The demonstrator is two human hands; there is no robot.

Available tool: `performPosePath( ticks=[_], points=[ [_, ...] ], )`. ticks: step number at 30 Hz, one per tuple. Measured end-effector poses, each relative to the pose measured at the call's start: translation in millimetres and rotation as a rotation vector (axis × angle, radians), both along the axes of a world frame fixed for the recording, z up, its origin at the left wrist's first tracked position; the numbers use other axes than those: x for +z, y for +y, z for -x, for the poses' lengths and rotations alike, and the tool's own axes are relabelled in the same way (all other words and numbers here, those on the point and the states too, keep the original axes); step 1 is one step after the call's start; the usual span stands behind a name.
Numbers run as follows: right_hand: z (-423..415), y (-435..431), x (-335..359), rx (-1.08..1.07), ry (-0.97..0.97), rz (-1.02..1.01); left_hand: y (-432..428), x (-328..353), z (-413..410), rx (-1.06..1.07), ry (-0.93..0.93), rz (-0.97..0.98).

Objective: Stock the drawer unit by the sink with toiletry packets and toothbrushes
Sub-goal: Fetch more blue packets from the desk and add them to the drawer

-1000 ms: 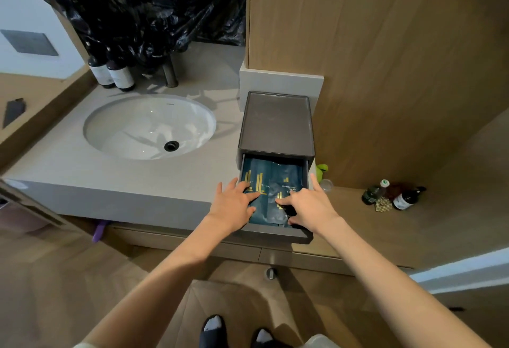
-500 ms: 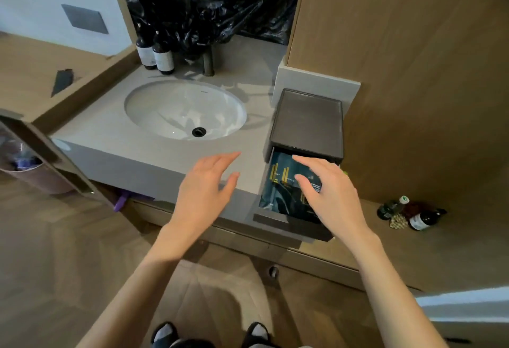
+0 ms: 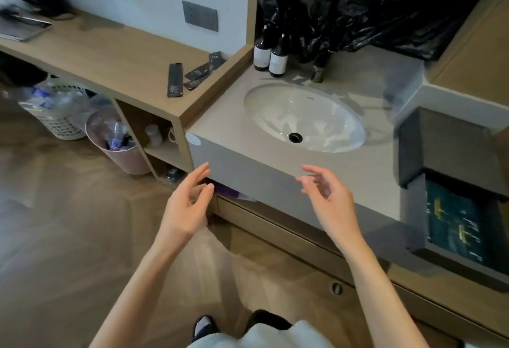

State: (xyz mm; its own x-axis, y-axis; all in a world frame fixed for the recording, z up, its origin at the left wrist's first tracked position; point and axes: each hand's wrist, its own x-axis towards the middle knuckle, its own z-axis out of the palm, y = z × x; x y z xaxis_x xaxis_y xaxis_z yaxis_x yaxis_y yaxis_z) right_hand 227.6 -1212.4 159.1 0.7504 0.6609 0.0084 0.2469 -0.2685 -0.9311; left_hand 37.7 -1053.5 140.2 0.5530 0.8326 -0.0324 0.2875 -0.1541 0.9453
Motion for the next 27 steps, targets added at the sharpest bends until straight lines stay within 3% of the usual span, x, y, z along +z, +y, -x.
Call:
performPosePath(
  ticks=[8,18,22,27],
  points=[
    [62.7,136.4,6.0,0.178,0.037,0.072,128.4,-6.4,74.5,0.037,0.017,0.058],
    [38.5,353.3,-6.2,0.108,-0.08,0.02,366.2,-27.7,21.3,-0.002,0.07,-0.069],
    [11.3,439.3,-11.6,0.014,-0.121,0.009,464.1,-39.8,-17.8,-0.021,0.206,-0.115],
    [-35.3,535.1,-19.8,-0.046,-0.324,0.157,549.7,-58.5,-59.6,-0.19,0.438,-0.231]
  ],
)
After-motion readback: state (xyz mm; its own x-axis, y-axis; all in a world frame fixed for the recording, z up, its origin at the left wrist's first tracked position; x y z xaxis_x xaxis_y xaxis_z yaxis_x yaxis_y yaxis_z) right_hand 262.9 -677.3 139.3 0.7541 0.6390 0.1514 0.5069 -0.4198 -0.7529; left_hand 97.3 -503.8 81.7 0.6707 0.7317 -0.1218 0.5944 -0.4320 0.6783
